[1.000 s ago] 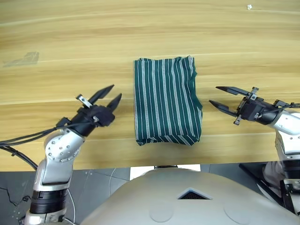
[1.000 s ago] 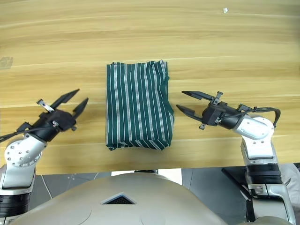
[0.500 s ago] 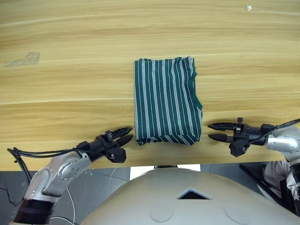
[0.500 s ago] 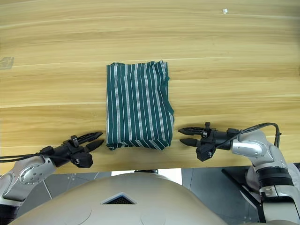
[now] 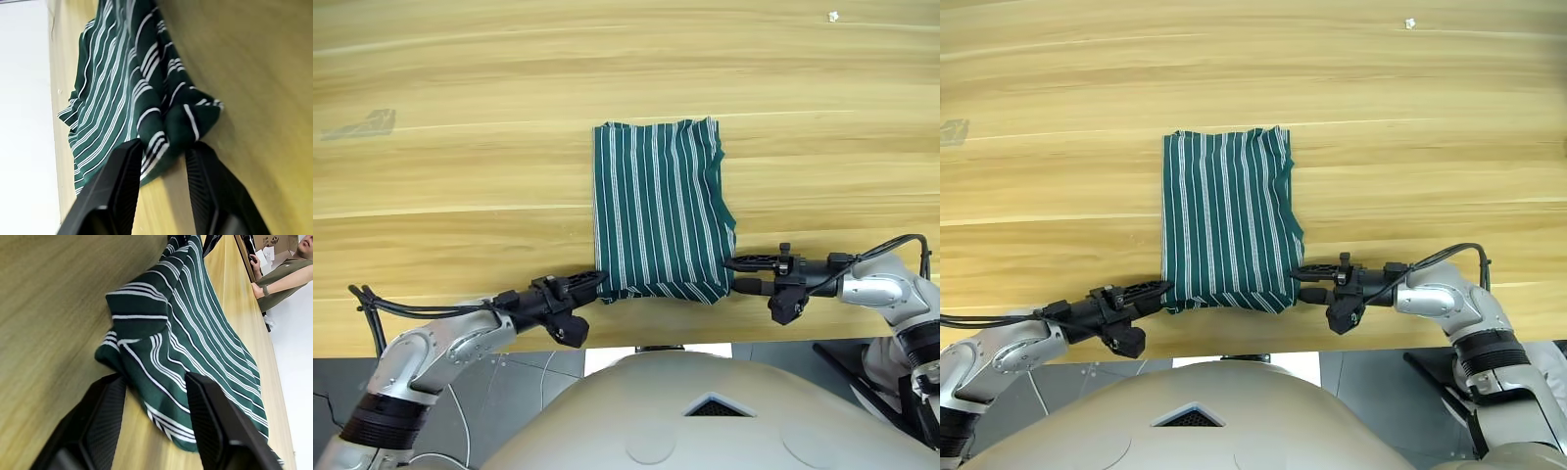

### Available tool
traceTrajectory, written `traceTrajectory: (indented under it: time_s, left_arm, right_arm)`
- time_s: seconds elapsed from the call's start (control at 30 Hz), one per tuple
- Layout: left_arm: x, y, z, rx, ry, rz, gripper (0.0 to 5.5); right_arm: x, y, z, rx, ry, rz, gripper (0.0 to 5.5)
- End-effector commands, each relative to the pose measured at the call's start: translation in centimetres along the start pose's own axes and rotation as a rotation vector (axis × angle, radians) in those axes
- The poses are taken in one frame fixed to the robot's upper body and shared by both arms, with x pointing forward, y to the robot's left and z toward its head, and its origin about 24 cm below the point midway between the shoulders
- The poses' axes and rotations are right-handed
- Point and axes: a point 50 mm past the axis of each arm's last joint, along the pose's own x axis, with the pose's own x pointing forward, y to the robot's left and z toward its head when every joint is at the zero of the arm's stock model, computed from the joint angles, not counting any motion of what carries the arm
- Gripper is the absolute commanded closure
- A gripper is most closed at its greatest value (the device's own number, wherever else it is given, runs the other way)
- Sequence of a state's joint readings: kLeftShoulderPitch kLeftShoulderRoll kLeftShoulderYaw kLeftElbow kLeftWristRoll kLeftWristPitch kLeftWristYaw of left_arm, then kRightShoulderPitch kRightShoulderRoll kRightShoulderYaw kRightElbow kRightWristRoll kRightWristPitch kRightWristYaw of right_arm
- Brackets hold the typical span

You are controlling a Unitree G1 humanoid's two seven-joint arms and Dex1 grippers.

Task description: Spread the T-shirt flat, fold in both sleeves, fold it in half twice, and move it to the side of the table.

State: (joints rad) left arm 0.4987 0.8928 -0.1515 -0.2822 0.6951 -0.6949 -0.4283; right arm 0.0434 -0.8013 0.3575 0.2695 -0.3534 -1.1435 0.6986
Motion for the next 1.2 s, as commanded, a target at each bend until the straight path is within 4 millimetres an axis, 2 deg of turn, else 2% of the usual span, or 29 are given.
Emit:
traceTrajectory:
  time_s: [0.03,0.3,0.47,0.6,0.8,0.93,1.03,1.2]
  left_arm:
    - [-0.4,-2.0,-0.4,0.005,0.042,-0.16,3.94]
    - [0.9,-1.8,-0.8,0.015,0.025,-0.157,3.94]
    - [1.1,-1.6,-0.5,0.016,0.001,-0.162,4.77]
    - [0.6,-1.3,-0.4,-0.037,-0.007,-0.147,5.42]
    - [0.0,-0.8,-0.2,-0.118,-0.027,-0.123,5.44]
    - [-0.6,0.9,-0.6,-0.238,-0.018,-0.046,5.44]
    - [-1.3,1.7,0.7,-0.469,-0.109,-0.067,5.44]
    - [-3.5,2.7,2.4,-0.725,-0.248,-0.177,5.44]
  right_arm:
    - [0.1,0.5,-0.1,0.039,0.005,0.044,3.32]
    - [0.6,0.6,-0.1,0.079,-0.011,0.057,4.61]
    - [1.1,0.6,-0.1,0.094,-0.024,0.055,5.48]
    - [1.2,0.6,-0.2,0.132,-0.021,0.036,5.5]
    - [1.0,0.0,-0.1,0.261,-0.026,0.004,5.5]
    - [0.2,-1.1,1.3,0.573,-0.112,0.013,5.5]
    - [-1.2,-2.2,2.4,0.796,-0.182,0.076,5.5]
    - [-2.9,-3.7,3.2,0.987,-0.251,0.127,5.5]
